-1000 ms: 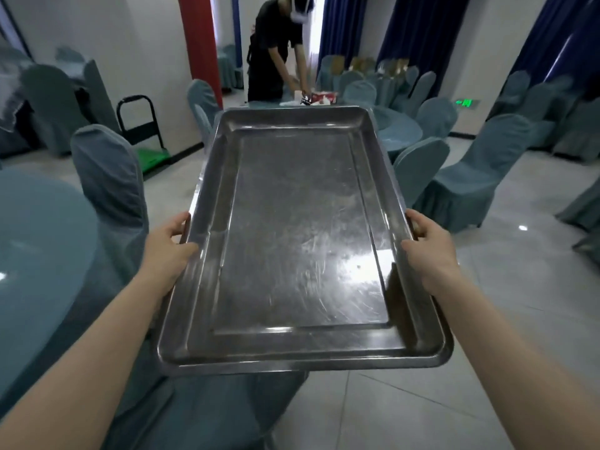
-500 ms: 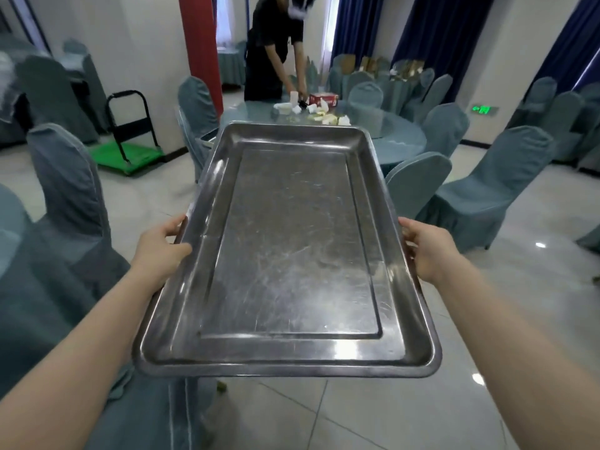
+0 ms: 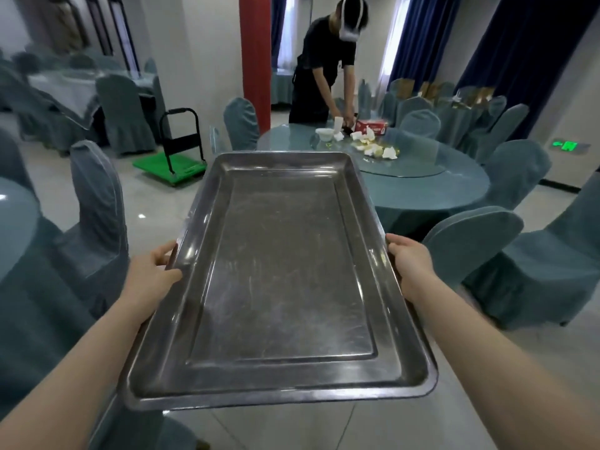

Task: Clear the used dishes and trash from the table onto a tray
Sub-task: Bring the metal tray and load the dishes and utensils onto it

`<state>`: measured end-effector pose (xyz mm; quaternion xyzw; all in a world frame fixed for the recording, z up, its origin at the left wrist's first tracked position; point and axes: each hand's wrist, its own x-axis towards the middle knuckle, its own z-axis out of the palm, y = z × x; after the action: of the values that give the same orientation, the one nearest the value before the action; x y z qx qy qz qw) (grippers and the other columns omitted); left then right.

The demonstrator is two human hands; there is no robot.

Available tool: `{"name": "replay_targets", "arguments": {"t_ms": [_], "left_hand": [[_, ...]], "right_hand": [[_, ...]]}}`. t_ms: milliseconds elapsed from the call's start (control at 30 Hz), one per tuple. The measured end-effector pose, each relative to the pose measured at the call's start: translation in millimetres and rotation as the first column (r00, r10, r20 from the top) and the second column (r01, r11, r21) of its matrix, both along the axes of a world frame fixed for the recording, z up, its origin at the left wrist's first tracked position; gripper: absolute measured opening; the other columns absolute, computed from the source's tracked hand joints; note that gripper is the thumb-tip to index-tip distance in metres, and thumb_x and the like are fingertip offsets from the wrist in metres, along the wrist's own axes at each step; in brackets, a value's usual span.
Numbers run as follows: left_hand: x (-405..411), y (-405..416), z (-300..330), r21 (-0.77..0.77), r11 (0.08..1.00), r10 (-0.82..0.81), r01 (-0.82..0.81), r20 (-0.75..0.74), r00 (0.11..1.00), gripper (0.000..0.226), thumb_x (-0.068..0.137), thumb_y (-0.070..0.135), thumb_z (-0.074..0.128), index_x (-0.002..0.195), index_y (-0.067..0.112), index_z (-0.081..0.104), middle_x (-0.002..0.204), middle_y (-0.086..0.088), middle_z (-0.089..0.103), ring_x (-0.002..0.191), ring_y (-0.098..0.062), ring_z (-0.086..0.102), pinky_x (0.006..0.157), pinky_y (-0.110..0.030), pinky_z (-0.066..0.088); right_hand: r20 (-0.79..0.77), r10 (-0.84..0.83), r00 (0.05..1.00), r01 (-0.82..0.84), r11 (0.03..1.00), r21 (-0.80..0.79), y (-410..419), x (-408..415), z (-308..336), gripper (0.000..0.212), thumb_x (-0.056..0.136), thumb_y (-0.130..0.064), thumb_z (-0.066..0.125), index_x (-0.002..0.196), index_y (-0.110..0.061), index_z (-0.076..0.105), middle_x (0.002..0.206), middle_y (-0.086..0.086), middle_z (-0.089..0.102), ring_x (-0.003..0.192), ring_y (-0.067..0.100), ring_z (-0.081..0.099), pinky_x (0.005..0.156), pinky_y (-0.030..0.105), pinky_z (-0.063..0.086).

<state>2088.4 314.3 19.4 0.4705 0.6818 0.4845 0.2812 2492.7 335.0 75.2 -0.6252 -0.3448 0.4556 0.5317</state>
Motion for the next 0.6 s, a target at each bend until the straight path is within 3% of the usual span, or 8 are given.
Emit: {"name": "replay_targets", "arguments": {"t_ms": [33,100,200,300,367,500,600], "left_hand": [[1.6,7.7,1.1,0.002,1.000,0.029,-0.029,0.002,1.000,0.064,0.074,-0.011,0.064,0.129,0.021,0.058,0.080,0.017,0.063,0.055,0.004,0.060,0.046,-0.003,0.042],[4.0,21.7,3.6,0.001,0.996,0.089,-0.089,0.006,0.996,0.063,0.074,-0.008,0.067,0.130,0.019,0.057,0.082,0.019,0.062,0.055,0.009,0.060,0.046,-0.002,0.041],[6.2,40.5,5.4,0.015,0.982,0.190,-0.191,0.020,0.982,0.065,0.073,-0.010,0.068,0.130,0.019,0.057,0.083,0.021,0.064,0.059,0.014,0.060,0.048,-0.002,0.043],[1.4,57.6,10.2,0.011,0.955,0.298,-0.298,0.006,0.955,0.064,0.073,-0.012,0.063,0.129,0.019,0.058,0.088,0.011,0.067,0.063,0.003,0.061,0.047,-0.002,0.042],[-6.9,65.7,8.9,0.020,0.924,0.383,-0.382,-0.044,0.923,0.062,0.075,-0.013,0.060,0.128,0.019,0.059,0.084,0.016,0.062,0.068,0.004,0.054,0.047,0.002,0.038],[-39.7,81.1,2.8,-0.004,0.853,0.520,-0.522,-0.067,0.851,0.061,0.077,-0.011,0.060,0.132,0.016,0.056,0.103,0.002,0.062,0.075,0.001,0.055,0.055,0.001,0.040],[-77.1,101.4,-4.5,-0.009,0.802,0.595,-0.598,-0.086,0.799,0.060,0.076,-0.011,0.062,0.130,0.015,0.057,0.100,0.000,0.061,0.074,0.001,0.054,0.055,0.002,0.040]], "right_hand": [[0.028,0.046,0.999,-0.046,0.999,0.015,18.4,-1.5,0.5,0.057,0.084,0.006,0.041,0.062,-0.034,0.075,0.067,0.007,0.072,0.058,0.018,0.067,0.055,0.039,0.059],[0.052,0.115,0.992,-0.116,0.993,0.032,57.7,-4.1,-4.3,0.063,0.083,0.008,0.042,0.057,-0.039,0.073,0.062,0.000,0.072,0.054,0.014,0.068,0.051,0.034,0.059],[0.014,0.210,0.978,-0.210,0.977,0.043,118.1,-12.7,-6.4,0.056,0.081,0.010,0.049,0.056,-0.034,0.073,0.063,-0.007,0.072,0.057,0.013,0.070,0.054,0.028,0.056],[0.027,0.338,0.941,-0.339,0.940,0.041,176.3,-34.8,-6.4,0.064,0.080,0.010,0.051,0.051,-0.045,0.069,0.055,-0.011,0.068,0.049,0.006,0.066,0.047,0.023,0.055],[0.013,0.409,0.912,-0.409,0.912,0.040,212.6,-57.9,-7.3,0.066,0.080,0.012,0.049,0.051,-0.044,0.070,0.056,-0.006,0.069,0.048,0.006,0.065,0.049,0.025,0.057],[-0.068,0.489,0.870,-0.491,0.871,-0.013,281.0,-116.2,-16.6,0.053,0.081,0.012,0.045,0.065,-0.027,0.077,0.063,0.000,0.072,0.056,0.017,0.069,0.047,0.028,0.055],[-0.090,0.523,0.848,-0.528,0.847,-0.055,334.6,-171.0,-26.8,0.037,0.081,0.008,0.049,0.089,-0.019,0.075,0.075,0.008,0.074,0.069,0.026,0.070,0.055,0.034,0.058]]}}
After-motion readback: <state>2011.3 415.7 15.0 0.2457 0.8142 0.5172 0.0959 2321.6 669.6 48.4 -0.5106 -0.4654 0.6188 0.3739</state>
